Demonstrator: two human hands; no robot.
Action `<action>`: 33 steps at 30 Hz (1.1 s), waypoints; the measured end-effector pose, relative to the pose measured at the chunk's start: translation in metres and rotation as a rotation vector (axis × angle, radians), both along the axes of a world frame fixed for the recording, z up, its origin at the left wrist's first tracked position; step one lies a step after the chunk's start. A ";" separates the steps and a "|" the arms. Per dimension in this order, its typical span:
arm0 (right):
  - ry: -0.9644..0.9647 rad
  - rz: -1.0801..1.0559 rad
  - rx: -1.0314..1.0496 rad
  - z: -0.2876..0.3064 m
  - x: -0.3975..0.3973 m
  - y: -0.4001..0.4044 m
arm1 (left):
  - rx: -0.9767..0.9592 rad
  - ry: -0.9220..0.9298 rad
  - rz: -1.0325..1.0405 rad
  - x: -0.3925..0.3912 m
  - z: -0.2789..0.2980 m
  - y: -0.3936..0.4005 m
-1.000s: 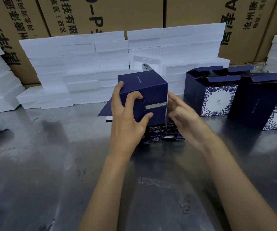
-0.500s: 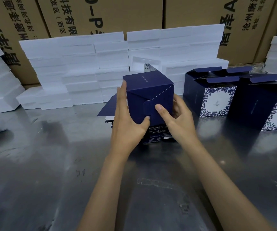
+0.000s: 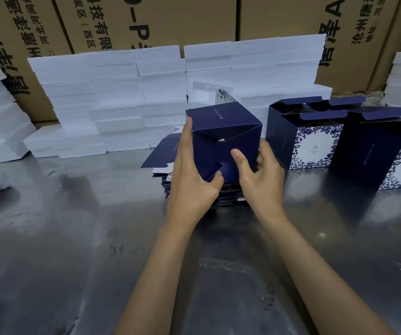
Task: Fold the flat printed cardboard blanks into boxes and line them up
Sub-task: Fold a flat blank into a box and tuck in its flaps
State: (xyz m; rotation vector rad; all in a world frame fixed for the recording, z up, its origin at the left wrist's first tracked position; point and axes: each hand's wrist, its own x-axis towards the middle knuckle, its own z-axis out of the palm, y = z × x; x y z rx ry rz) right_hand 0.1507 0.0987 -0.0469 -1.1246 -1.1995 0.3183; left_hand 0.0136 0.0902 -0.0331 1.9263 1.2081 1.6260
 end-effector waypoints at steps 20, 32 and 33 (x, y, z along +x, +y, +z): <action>0.032 0.059 0.004 0.003 0.002 -0.001 | -0.004 -0.046 -0.031 0.003 0.001 -0.002; 0.314 0.259 -0.047 0.017 0.014 -0.005 | -0.367 -0.532 -0.053 -0.005 0.009 0.010; 0.322 0.258 -0.053 0.018 0.014 -0.004 | -0.373 -0.509 -0.056 -0.004 0.007 0.009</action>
